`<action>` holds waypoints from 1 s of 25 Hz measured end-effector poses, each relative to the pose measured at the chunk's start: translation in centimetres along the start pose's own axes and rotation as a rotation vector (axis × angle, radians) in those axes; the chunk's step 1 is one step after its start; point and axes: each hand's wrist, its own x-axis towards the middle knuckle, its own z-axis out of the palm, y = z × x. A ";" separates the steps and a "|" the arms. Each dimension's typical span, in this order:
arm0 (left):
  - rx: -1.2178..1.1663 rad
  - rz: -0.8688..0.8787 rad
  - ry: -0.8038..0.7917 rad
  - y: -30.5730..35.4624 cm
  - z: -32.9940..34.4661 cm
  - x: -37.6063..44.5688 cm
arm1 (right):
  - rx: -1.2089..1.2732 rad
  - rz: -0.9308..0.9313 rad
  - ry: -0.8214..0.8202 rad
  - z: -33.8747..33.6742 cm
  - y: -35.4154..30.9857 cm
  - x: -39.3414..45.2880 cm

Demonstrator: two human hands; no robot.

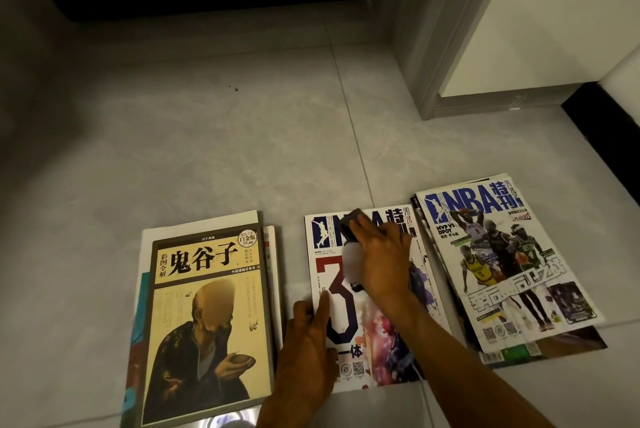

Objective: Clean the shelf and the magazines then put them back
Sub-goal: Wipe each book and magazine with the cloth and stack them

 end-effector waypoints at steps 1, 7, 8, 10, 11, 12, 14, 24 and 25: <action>-0.010 -0.003 0.011 0.1 0.1 0.0 | 0.019 -0.026 -0.010 0.0 -0.4 -1.0; -0.099 -0.032 0.028 -0.3 0.5 -0.1 | 0.006 -0.520 -0.017 0.6 2.8 -10.2; -0.108 -0.039 0.037 -0.3 0.5 -0.2 | -0.012 -0.538 0.005 0.3 3.0 -9.0; -0.125 -0.052 0.059 -0.3 0.3 -0.2 | -0.041 -0.394 0.032 -0.3 1.8 -4.8; -0.136 -0.058 0.055 -0.2 0.3 -0.3 | -0.052 -0.274 0.043 -0.6 0.5 -2.6; -0.161 -0.070 0.037 0.0 0.2 -0.5 | -0.063 -0.190 0.020 -0.8 -1.0 -0.7; -0.210 -0.080 0.008 0.2 0.2 -1.0 | -0.055 -0.103 -0.026 -0.7 -3.3 1.1; -0.184 -0.181 0.034 0.1 0.0 -1.0 | 0.140 -0.507 0.030 -0.1 -0.1 -7.6; -0.185 -0.174 0.028 0.1 0.0 -1.0 | 0.110 -0.484 0.030 -0.4 -1.0 -5.8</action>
